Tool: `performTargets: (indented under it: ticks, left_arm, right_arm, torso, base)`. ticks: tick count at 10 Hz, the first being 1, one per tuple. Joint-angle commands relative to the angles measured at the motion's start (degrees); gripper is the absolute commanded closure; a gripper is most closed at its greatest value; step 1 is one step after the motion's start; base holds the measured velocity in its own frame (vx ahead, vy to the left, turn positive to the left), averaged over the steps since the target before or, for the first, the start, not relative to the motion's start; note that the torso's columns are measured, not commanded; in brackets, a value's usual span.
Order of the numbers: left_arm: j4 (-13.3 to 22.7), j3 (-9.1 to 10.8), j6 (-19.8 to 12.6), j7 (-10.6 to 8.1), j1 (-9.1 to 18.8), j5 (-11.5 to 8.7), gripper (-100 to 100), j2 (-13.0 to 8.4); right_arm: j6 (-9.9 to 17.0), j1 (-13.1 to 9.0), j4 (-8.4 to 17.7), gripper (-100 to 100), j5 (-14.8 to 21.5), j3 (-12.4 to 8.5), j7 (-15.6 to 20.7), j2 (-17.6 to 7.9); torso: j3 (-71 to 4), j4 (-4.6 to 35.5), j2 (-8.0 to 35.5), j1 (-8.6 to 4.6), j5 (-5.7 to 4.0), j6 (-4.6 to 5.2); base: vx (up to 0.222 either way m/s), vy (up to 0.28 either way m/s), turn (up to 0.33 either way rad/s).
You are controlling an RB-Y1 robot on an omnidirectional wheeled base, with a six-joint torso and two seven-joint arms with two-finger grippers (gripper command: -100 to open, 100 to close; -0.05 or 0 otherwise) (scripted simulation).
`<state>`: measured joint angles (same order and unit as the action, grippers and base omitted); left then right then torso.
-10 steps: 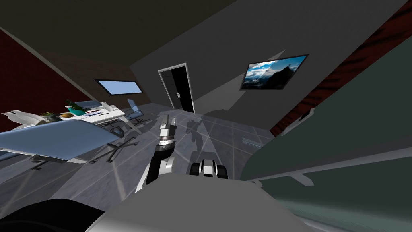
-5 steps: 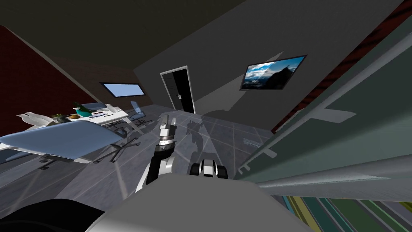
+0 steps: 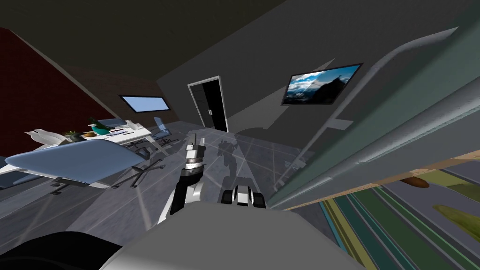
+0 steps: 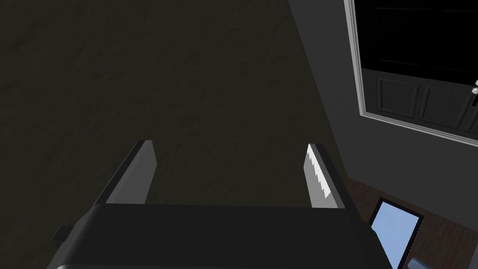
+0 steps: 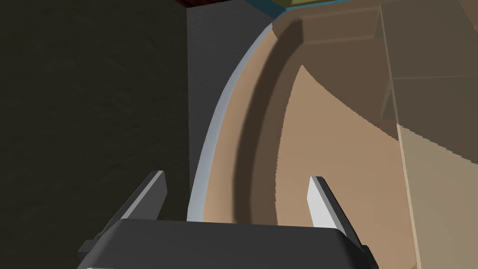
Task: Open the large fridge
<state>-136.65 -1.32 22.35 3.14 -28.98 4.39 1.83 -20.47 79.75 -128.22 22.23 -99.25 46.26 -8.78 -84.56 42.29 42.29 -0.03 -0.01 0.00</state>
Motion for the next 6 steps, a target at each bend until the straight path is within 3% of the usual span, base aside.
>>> performTargets:
  ticks: [1,6]
  left_arm:
    - [0.0,0.0,0.0,0.0,0.0,0.0,0,0.0]
    - [0.0,0.0,0.0,0.0,0.0,0.0,0,0.0]
  right_arm:
    - [0.59,-2.54,0.75,-100,2.52,3.02,3.33,-0.33]
    - [2.01,-8.34,3.32,-100,8.17,9.42,10.31,-1.4]
  torso:
    - [0.0,0.0,0.01,0.02,0.01,0.0]
    - [-0.02,-0.01,-0.03,0.04,0.01,0.0]
  base:
    - [-0.008,0.05,0.02]
    - [-0.004,0.062,0.024]
